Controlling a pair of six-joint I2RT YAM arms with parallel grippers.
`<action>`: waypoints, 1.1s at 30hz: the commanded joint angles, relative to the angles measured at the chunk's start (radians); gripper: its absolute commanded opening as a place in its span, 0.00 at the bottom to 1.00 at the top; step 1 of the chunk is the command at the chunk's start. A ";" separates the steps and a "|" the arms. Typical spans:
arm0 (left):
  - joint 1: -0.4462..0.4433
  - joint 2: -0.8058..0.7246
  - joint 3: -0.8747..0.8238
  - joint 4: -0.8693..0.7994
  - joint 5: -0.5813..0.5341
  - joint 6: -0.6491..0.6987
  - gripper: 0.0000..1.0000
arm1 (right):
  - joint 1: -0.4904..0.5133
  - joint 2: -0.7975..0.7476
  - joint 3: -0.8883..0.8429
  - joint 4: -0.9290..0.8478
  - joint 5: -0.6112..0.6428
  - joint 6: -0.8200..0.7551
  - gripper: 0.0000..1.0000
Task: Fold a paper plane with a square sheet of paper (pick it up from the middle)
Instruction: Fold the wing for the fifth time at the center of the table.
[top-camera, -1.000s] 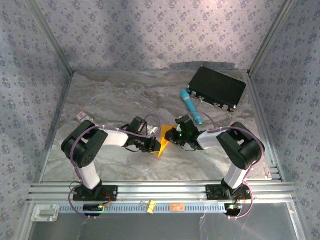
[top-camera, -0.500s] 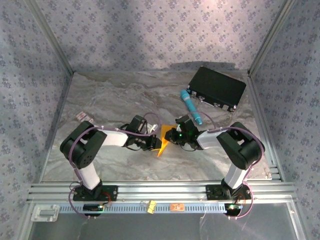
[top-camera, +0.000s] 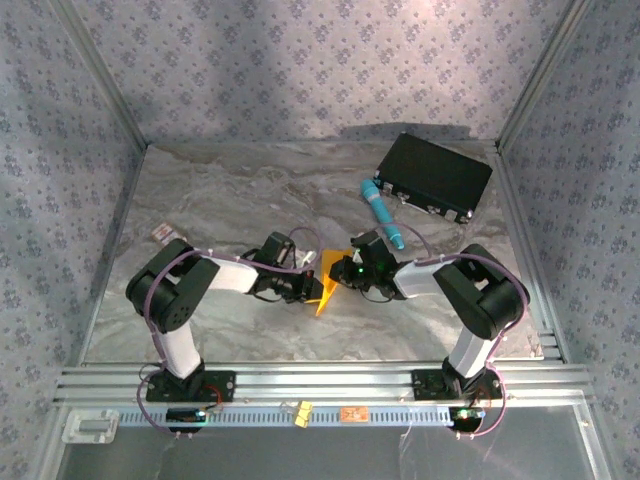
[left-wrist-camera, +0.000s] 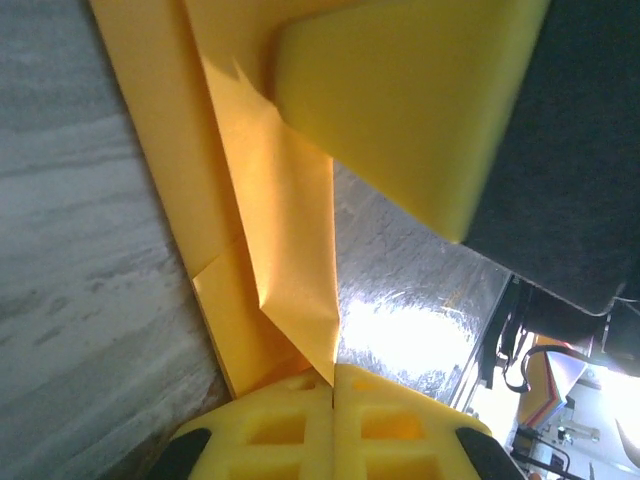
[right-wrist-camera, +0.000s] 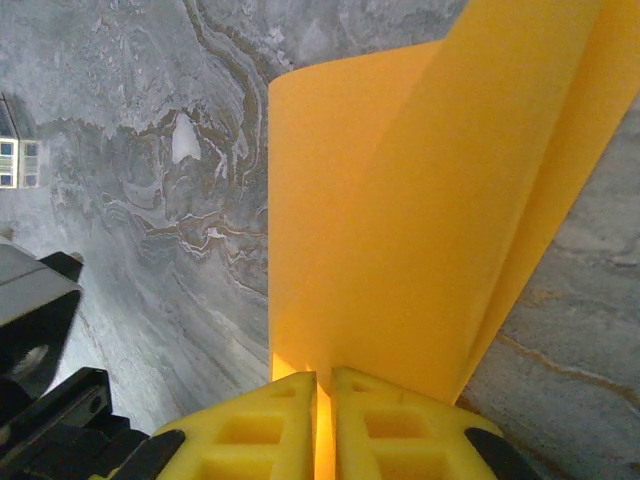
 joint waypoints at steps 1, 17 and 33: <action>-0.009 0.020 -0.013 -0.020 0.061 0.027 0.00 | 0.027 0.069 0.000 -0.091 0.040 -0.007 0.13; -0.009 0.026 -0.030 -0.139 0.058 0.078 0.05 | 0.028 0.081 0.017 -0.115 0.046 -0.013 0.13; -0.009 -0.028 -0.061 -0.197 0.018 0.077 0.00 | 0.027 0.084 0.017 -0.117 0.053 -0.010 0.13</action>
